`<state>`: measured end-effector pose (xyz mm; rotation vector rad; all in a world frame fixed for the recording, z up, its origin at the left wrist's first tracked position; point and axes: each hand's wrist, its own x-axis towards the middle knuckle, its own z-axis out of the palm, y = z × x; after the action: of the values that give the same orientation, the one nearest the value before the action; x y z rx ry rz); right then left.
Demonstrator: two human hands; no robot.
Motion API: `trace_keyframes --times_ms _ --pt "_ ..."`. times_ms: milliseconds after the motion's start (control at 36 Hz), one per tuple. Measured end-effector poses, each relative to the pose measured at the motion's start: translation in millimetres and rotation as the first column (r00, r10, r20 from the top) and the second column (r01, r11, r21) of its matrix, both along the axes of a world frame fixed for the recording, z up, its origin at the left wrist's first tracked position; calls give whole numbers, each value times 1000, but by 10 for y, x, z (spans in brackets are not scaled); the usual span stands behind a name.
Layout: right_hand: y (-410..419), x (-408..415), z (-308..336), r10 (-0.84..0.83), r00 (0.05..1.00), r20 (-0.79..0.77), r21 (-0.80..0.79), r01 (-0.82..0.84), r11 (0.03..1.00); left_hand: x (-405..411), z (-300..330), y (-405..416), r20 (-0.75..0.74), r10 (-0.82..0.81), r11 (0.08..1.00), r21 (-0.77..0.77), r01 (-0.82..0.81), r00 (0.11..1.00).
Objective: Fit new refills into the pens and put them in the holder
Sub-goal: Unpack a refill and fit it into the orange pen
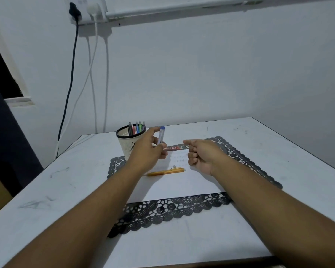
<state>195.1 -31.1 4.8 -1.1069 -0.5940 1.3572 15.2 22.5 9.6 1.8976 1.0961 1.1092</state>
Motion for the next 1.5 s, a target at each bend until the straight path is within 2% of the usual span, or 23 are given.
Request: trace_keyframes --times_ms 83,139,222,278,389,444,500,583,667,722,778,889,1167,1278,1361,1500 --pt "21 28 1 -12 1000 -23 1 12 1000 62 -20 140 -316 81 988 149 -35 945" --pt "23 55 2 -12 1000 -7 12 12 1000 131 -16 208 -531 173 961 274 -26 829" --pt "31 99 6 -24 999 23 36 23 999 233 -3 273 -722 299 920 392 13 624" --pt "40 130 10 -38 999 16 54 37 998 289 -10 296 -791 347 896 438 71 504" --pt "38 197 11 -41 999 4 65 41 997 371 -12 318 -841 421 855 493 163 339" --pt "30 225 17 -46 999 0 75 45 996 407 -10 323 -850 449 838 508 200 277" --pt "30 245 17 -56 998 -7 83 57 995 424 -7 331 -850 459 828 515 222 257" --pt "21 251 -4 -59 998 -1 84 59 995 414 4 326 -824 462 803 546 240 328" --pt "0 247 -12 -65 996 59 96 59 994 341 39 273 -770 426 787 574 225 475" --pt "-21 250 -13 -96 982 160 104 80 991 229 56 194 -750 307 833 509 216 586" --pt "-33 247 -27 -140 948 286 130 106 986 84 38 104 -743 158 877 408 253 651" --pt "-84 178 -28 -192 894 406 217 110 970 -158 -61 -57 -721 3 928 260 267 693" --pt "-120 62 5 -213 779 590 296 36 955 -320 -170 -126 -695 -74 953 163 256 716" --pt "-103 59 -5 -174 783 598 277 2 961 -336 -181 -115 -671 -100 953 148 265 734" --pt "-97 41 -7 -177 805 566 282 12 959 -362 -195 -101 -617 -95 958 158 241 781" --pt "-97 8 24 -236 831 503 338 62 939 -384 -192 -95 -394 -124 967 158 200 911"
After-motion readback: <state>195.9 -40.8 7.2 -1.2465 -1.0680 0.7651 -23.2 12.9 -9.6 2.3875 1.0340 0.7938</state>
